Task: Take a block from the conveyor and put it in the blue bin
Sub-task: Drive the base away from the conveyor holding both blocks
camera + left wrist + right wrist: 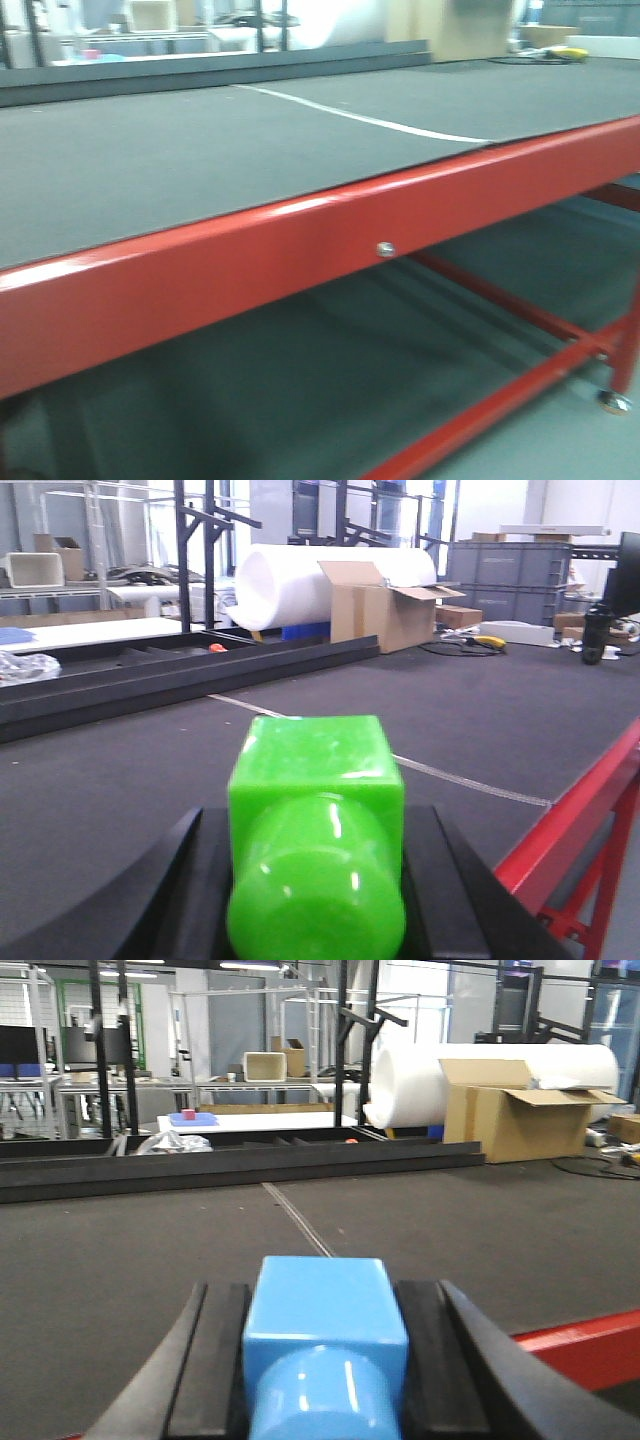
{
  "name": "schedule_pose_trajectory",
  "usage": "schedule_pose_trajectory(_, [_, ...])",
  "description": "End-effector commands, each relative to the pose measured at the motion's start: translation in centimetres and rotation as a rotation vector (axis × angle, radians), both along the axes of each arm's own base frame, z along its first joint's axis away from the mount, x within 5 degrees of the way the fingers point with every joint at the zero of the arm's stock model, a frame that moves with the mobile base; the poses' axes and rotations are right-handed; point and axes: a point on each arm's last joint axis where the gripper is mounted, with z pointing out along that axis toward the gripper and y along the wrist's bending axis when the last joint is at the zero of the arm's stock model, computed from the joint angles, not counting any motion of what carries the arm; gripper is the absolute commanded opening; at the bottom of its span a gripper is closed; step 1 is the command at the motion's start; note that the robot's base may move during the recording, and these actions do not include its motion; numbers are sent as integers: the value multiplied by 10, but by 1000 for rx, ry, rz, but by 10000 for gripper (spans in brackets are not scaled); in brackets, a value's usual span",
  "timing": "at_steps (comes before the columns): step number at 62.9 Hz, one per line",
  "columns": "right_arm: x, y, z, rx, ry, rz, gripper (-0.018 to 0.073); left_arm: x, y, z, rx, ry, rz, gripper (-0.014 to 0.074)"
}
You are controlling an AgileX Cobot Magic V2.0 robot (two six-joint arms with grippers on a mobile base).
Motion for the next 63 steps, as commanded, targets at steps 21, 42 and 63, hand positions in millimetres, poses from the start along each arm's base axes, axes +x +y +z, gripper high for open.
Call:
schedule_pose_trajectory(21, [-1,0,2,-3,-24,0,-161,-1,0,2,-2,-23,-7,-111])
schedule_pose_trajectory(42, [-1,0,2,-3,-24,0,-161,-1,0,2,-2,-23,-7,-111])
schedule_pose_trajectory(63, [-1,0,2,-3,-24,0,-161,-1,0,2,-2,-23,-7,-111])
